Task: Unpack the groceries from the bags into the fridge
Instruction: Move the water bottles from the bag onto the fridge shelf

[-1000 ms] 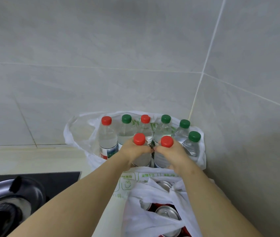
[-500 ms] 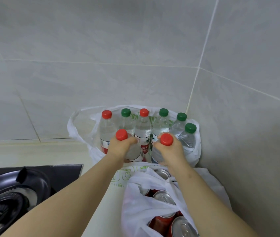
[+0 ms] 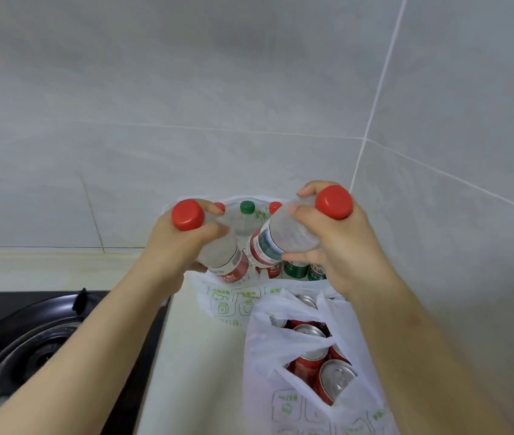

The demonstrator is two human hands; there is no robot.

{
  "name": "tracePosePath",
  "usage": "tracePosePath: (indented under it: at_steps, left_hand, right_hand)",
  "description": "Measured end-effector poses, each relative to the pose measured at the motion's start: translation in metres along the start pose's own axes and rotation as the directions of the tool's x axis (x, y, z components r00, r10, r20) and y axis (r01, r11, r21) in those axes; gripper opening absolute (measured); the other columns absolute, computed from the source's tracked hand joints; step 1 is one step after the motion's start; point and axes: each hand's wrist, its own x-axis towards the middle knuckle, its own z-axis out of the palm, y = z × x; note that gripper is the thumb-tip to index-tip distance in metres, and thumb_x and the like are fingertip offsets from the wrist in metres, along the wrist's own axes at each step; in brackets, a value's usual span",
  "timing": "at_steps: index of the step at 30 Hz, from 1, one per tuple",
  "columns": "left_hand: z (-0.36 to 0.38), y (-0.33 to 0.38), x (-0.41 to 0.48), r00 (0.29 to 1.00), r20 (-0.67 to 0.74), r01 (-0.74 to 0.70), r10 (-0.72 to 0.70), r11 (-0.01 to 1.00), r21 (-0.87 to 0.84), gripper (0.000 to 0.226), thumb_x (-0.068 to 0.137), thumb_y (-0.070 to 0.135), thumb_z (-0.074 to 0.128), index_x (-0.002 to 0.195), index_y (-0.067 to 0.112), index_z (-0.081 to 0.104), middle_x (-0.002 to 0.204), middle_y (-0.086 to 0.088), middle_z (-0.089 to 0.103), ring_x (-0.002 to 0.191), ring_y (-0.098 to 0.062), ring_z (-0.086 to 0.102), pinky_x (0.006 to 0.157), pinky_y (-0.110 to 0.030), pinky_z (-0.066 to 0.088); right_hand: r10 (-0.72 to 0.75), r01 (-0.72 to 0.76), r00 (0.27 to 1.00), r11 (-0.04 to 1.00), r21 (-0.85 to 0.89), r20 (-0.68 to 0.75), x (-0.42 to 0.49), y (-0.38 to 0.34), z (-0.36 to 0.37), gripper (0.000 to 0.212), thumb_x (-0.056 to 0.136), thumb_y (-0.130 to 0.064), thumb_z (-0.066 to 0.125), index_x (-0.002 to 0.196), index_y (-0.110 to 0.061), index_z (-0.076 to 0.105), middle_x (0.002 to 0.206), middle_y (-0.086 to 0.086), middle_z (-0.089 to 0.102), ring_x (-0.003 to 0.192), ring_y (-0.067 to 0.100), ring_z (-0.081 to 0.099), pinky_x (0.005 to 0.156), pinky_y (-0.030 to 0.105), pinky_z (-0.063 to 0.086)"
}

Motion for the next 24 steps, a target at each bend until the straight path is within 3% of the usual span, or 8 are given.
tracePosePath:
  at_steps: [3,5,11,15,18,24]
  left_hand:
    - [-0.029,0.006,-0.028,1.0,0.014,-0.003,0.003,1.0,-0.004,0.022,0.065,0.012,0.078,0.074,0.024,0.063,0.071,0.009,0.061,0.075,-0.021,0.057,0.066,-0.042,0.047]
    - [-0.044,0.001,-0.044,1.0,0.011,0.024,-0.024,1.0,-0.01,0.023,0.064,0.008,0.079,0.072,0.021,0.062,0.071,0.006,0.061,0.075,-0.023,0.056,0.065,-0.044,0.045]
    - [-0.076,-0.03,-0.092,0.984,0.06,0.163,-0.168,0.983,0.079,0.031,0.047,0.025,0.078,0.073,0.017,0.064,0.077,0.0,0.06,0.073,-0.021,0.054,0.062,-0.035,0.039]
    - [-0.078,-0.051,-0.113,0.976,0.113,0.174,-0.187,0.978,0.116,0.021,0.061,0.008,0.08,0.073,0.01,0.064,0.063,0.004,0.058,0.067,-0.014,0.052,0.061,-0.026,0.04]
    - [-0.076,-0.066,-0.12,0.973,0.118,0.177,-0.2,0.968,0.175,0.018,0.051,0.018,0.072,0.067,0.015,0.066,0.059,0.009,0.061,0.065,-0.011,0.056,0.067,-0.025,0.042]
    - [-0.068,-0.082,-0.127,0.99,0.101,0.072,-0.099,0.966,0.247,0.013,0.051,0.024,0.067,0.063,0.02,0.067,0.069,0.003,0.069,0.073,-0.015,0.065,0.075,-0.031,0.05]
  right_hand:
    - [0.027,-0.025,0.994,0.999,-0.025,0.108,-0.021,-0.009,0.021,0.019,0.079,-0.007,0.069,0.077,-0.023,0.058,0.07,-0.015,0.057,0.078,0.009,0.059,0.069,0.04,0.055]
    - [0.043,-0.031,0.986,0.997,-0.076,0.163,-0.035,-0.007,0.037,0.021,0.079,-0.005,0.069,0.074,-0.021,0.057,0.064,-0.016,0.058,0.067,0.001,0.059,0.066,0.026,0.048]
    - [0.184,-0.15,0.957,0.976,-0.16,0.226,-0.085,0.04,0.068,0.022,0.075,-0.001,0.071,0.071,-0.017,0.056,0.066,-0.005,0.059,0.061,0.003,0.056,0.061,0.012,0.046]
    - [0.234,-0.19,0.958,0.951,-0.242,0.167,-0.114,0.071,0.076,0.022,0.073,-0.002,0.072,0.072,-0.016,0.056,0.069,-0.003,0.06,0.067,0.008,0.055,0.07,0.022,0.046]
    - [0.228,-0.19,0.971,0.92,-0.342,0.074,-0.125,0.088,0.075,0.022,0.072,-0.005,0.073,0.071,-0.018,0.056,0.066,-0.006,0.059,0.065,0.009,0.054,0.07,0.026,0.045]
    - [0.125,-0.151,0.988,0.922,-0.356,-0.096,-0.139,0.104,0.07,0.011,0.073,0.0,0.069,0.076,-0.004,0.059,0.068,-0.002,0.061,0.057,-0.002,0.051,0.054,0.005,0.04]
